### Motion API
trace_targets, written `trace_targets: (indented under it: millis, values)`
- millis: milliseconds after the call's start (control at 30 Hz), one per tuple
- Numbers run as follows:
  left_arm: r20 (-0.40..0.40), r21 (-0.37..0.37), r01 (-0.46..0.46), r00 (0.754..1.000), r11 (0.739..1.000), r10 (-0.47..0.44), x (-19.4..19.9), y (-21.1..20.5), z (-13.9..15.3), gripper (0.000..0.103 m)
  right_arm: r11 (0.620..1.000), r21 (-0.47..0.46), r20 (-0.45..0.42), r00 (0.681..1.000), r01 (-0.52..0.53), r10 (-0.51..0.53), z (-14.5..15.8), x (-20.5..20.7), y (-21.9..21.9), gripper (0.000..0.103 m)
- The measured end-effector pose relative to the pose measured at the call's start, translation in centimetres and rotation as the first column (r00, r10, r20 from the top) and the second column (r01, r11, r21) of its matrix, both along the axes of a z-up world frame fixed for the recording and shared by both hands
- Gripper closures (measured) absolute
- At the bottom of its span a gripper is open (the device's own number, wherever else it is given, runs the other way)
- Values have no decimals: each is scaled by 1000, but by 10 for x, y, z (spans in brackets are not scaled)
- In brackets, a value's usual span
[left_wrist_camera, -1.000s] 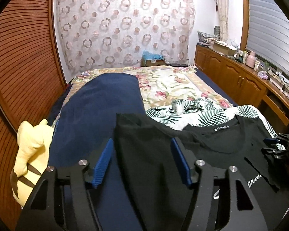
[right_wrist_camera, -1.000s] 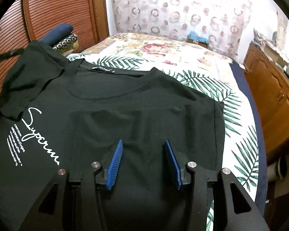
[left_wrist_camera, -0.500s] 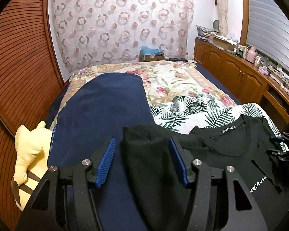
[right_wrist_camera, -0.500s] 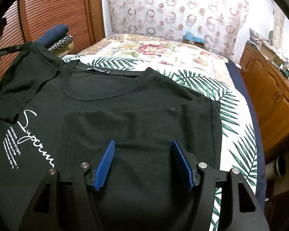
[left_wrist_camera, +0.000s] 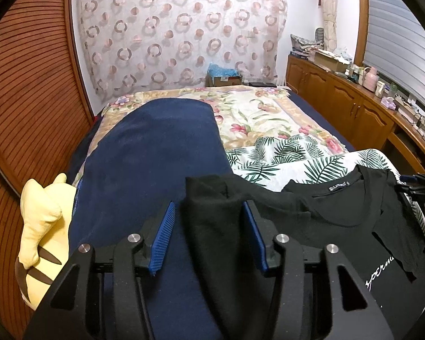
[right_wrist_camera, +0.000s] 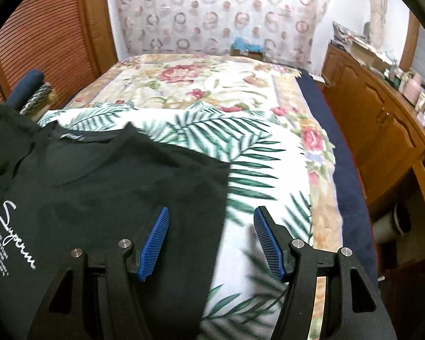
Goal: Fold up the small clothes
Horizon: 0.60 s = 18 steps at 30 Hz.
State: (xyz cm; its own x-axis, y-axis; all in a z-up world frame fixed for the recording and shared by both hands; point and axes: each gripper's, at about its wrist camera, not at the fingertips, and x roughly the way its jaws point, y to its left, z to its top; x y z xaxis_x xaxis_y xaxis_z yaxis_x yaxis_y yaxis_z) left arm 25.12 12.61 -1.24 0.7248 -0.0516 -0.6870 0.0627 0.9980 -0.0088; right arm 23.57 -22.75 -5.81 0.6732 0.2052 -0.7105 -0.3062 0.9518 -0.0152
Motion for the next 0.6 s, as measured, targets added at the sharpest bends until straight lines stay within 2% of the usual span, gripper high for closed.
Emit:
trace_targets:
  millis: [133, 467, 500, 533, 600]
  values:
    - [0, -2, 0, 1000, 1000, 0, 0, 0, 0, 52, 1000, 22, -21, 1000, -15, 16, -6, 17, 0, 39]
    - [-4, 4, 3, 1000, 1000, -3, 0, -1, -3, 52, 999, 6, 0, 999, -49, 49, -10, 31, 14, 39]
    - [-3, 1, 11, 1000, 1000, -11, 0, -1, -4, 53, 999, 6, 0, 999, -51, 51, -10, 31, 14, 39]
    - [-2, -6, 21, 1000, 1000, -21, -1, -1, -4, 59, 998, 5, 0, 998, -56, 56, -11, 31, 15, 40]
    - [-3, -4, 26, 1000, 1000, -26, -1, -2, -4, 67, 997, 6, -2, 997, -71, 71, -10, 29, 16, 48]
